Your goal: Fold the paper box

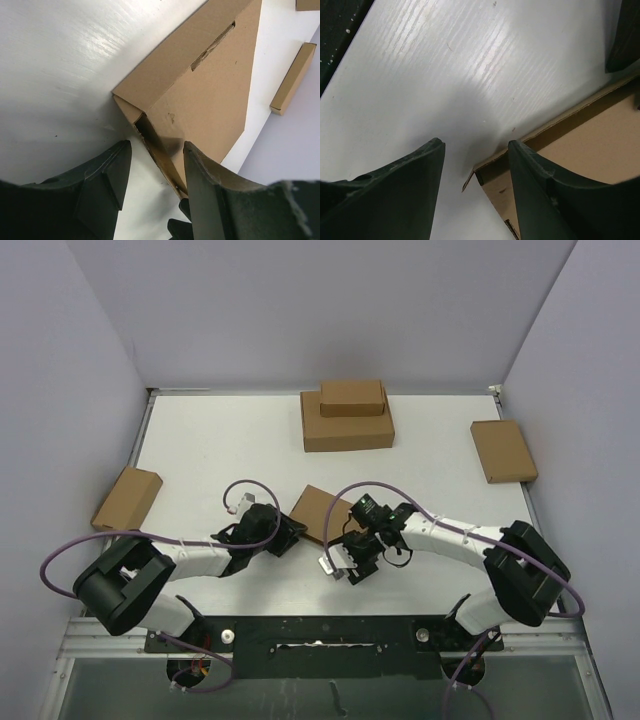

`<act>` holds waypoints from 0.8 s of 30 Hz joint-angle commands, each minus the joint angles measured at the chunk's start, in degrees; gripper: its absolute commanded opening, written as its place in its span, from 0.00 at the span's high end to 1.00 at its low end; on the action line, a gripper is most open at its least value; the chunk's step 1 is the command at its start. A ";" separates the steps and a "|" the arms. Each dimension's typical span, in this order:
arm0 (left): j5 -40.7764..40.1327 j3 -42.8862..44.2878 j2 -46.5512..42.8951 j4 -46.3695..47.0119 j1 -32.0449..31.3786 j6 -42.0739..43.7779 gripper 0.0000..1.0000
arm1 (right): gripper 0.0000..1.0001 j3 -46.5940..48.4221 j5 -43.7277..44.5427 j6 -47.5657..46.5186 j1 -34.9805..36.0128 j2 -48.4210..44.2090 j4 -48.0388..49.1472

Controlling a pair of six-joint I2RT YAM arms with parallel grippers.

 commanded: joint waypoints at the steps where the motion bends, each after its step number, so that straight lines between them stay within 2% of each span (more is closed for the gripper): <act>1: 0.21 1.14 1.77 0.03 -0.27 0.25 0.55 | 0.45 1.98 -3.76 0.58 -1.95 -3.09 -1.03; 6: 0.50 1.71 2.15 -0.18 -0.27 0.80 0.55 | 0.47 2.43 -8.54 3.24 -6.03 -5.76 -0.77; 9: 0.62 1.88 2.50 -0.23 -0.23 0.86 0.55 | 0.54 2.15 -9.26 6.58 -7.44 -6.28 1.20; 15: 0.72 2.06 3.00 -0.07 -0.21 0.83 0.55 | 0.73 2.00 -3.80 14.33 -5.62 -4.48 6.27; 20: 0.73 2.03 2.94 -0.05 -0.26 0.85 0.55 | 0.78 2.23 -0.01 16.70 -3.50 -2.46 8.14; 24: 0.73 1.76 2.90 0.15 -0.19 0.86 0.55 | 0.79 1.98 3.30 18.16 -3.40 -2.20 9.84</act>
